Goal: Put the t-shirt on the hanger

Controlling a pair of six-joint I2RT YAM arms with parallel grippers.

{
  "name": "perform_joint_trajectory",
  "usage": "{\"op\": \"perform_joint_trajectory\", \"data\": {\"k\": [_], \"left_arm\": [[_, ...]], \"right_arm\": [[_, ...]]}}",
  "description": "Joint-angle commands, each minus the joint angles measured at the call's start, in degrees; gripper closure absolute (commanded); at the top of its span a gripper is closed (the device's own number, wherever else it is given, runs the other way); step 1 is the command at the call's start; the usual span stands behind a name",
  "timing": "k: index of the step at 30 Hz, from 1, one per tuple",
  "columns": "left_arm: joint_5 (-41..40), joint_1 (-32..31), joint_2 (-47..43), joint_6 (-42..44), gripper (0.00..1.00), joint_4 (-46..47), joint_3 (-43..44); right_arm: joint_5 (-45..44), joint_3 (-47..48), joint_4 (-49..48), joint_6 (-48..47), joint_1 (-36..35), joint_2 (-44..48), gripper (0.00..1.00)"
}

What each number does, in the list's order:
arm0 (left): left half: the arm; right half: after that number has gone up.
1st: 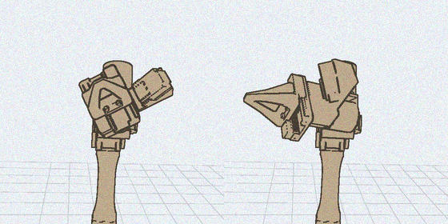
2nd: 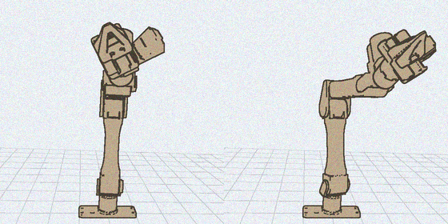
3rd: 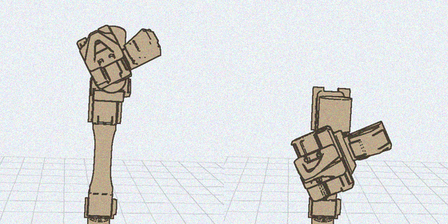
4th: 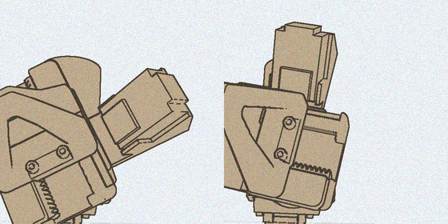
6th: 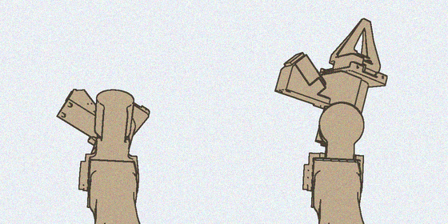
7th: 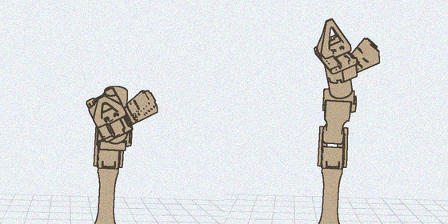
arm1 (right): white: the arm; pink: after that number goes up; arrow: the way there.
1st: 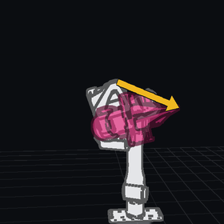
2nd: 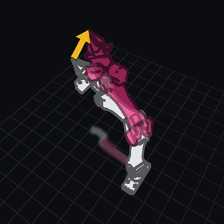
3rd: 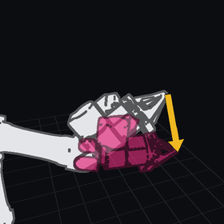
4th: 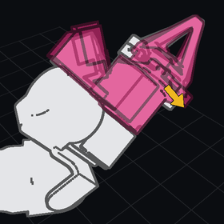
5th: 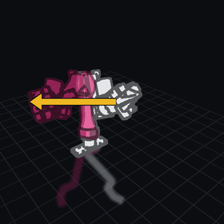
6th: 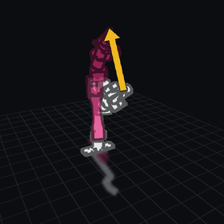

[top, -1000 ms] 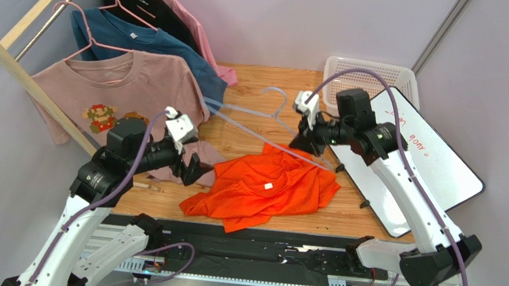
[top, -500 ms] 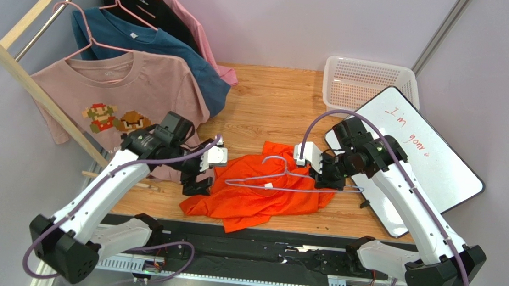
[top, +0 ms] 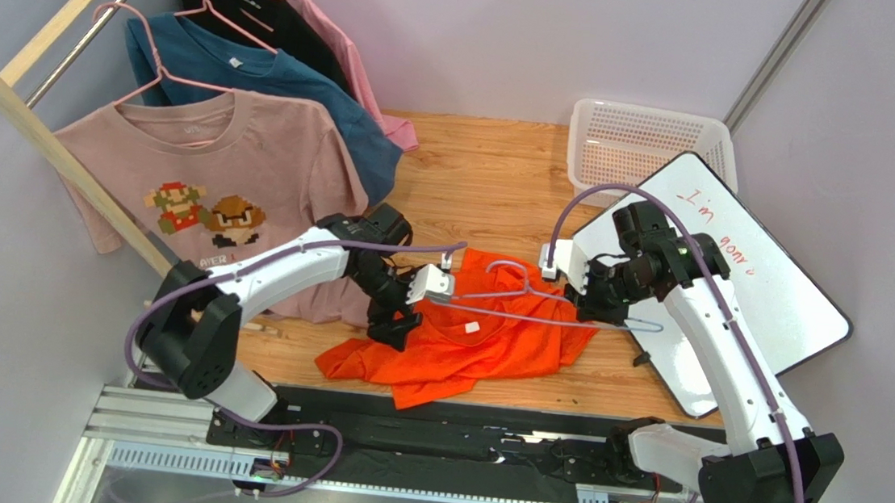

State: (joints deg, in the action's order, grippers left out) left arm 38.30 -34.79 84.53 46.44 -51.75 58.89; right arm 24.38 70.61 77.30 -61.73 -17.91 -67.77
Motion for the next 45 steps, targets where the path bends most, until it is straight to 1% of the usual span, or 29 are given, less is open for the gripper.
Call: {"op": "perform_joint_trajectory", "data": {"k": [1, 3, 6, 7, 9, 10, 12, 13, 15, 16, 18, 19, 20, 21, 22, 26, 32, 36, 40, 42, 43, 45], "left_arm": [[-0.77, -0.37, 4.75, -2.75, 0.23, 7.27, 3.42], [-1.65, -0.46, 6.08, -2.84, 0.24, 7.62, 4.03], [-1.92, -0.90, 7.75, -2.23, 0.33, 7.63, 4.65], [-1.92, -0.90, 7.58, -1.79, 0.41, 7.71, 4.30], [-1.83, -1.42, 6.62, -0.47, 0.48, 8.23, 3.34], [-2.09, -1.69, 5.13, -0.29, 0.54, 8.76, 1.94], [-2.88, -2.47, 3.63, 0.41, 0.61, 10.17, 0.53], [-3.32, -2.83, 2.23, 0.58, 0.67, 10.61, -0.70], [-4.55, -3.62, 1.08, 0.59, 0.71, 12.19, -1.85], [-4.73, -4.23, 0.46, 0.76, 0.76, 12.46, -2.37], [-5.34, -5.03, -0.07, 1.03, 0.80, 12.72, -2.82], [-5.69, -5.81, -0.42, 1.20, 0.86, 12.72, -2.99], [-6.13, -6.08, -0.68, 1.11, 0.89, 12.90, -3.00], [-6.22, -6.61, -1.82, 0.50, 0.97, 13.86, -3.52], [-6.31, -6.79, -2.26, 0.59, 0.99, 14.21, -3.78], [-7.36, -9.15, -4.63, 1.20, 1.00, 15.44, -5.01], [-10.96, -13.81, -11.04, -0.38, 1.00, 16.76, -5.37], [-13.68, -15.05, -14.13, -1.08, 1.00, 16.77, -4.67], [-16.15, -15.40, -16.76, 0.93, 1.00, 14.93, -4.84], [-18.51, -15.40, -18.78, 2.69, 1.00, 14.66, -6.59], [-18.79, -15.40, -19.49, 3.74, 1.00, 14.92, -7.29], [-19.23, -15.40, -22.03, 5.41, 1.00, 16.14, -9.49]], "right_arm": [[2.16, -2.23, 11.73, -3.57, 0.33, 1.23, 1.00], [2.42, -3.28, 12.52, -4.18, 0.33, 1.15, 1.00], [2.69, -4.51, 13.23, -4.80, 0.42, 0.53, 1.00], [2.78, -4.78, 13.32, -5.06, 0.42, 0.36, 1.00], [2.95, -5.04, 13.49, -5.32, 0.51, 0.27, 1.00], [3.39, -5.22, 13.58, -5.33, 0.51, 0.18, 1.00], [3.83, -5.39, 14.63, -5.68, 0.51, 0.01, 1.00], [4.27, -5.48, 15.07, -5.94, 0.51, 0.00, 1.00], [4.88, -5.92, 16.04, -6.03, 0.51, 0.00, 1.00], [5.06, -6.36, 16.22, -6.12, 0.51, 0.09, 1.00], [5.32, -6.89, 16.83, -6.20, 0.51, 0.35, 1.00], [5.50, -7.50, 17.09, -6.47, 0.51, 0.36, 1.00], [5.50, -7.85, 17.71, -6.73, 0.51, 0.36, 1.00], [5.07, -8.99, 17.97, -7.25, 0.51, 0.27, 1.00], [5.06, -9.26, 18.06, -7.61, 0.51, 0.18, 1.00], [6.64, -7.86, 17.54, -7.70, 0.51, -1.66, 1.00], [11.73, -3.11, 18.15, -7.61, -0.02, -7.81, 1.00], [13.06, -2.06, 17.98, -7.87, -3.26, -9.31, 1.00], [12.19, -0.65, 18.24, -8.22, -4.68, -9.14, 1.00], [9.64, -2.48, 18.15, -9.36, -4.68, -6.07, 1.00], [9.37, -3.45, 18.24, -11.02, -4.76, -4.67, 1.00], [8.84, -5.30, 18.24, -11.48, -6.16, -2.02, 1.00]]}}
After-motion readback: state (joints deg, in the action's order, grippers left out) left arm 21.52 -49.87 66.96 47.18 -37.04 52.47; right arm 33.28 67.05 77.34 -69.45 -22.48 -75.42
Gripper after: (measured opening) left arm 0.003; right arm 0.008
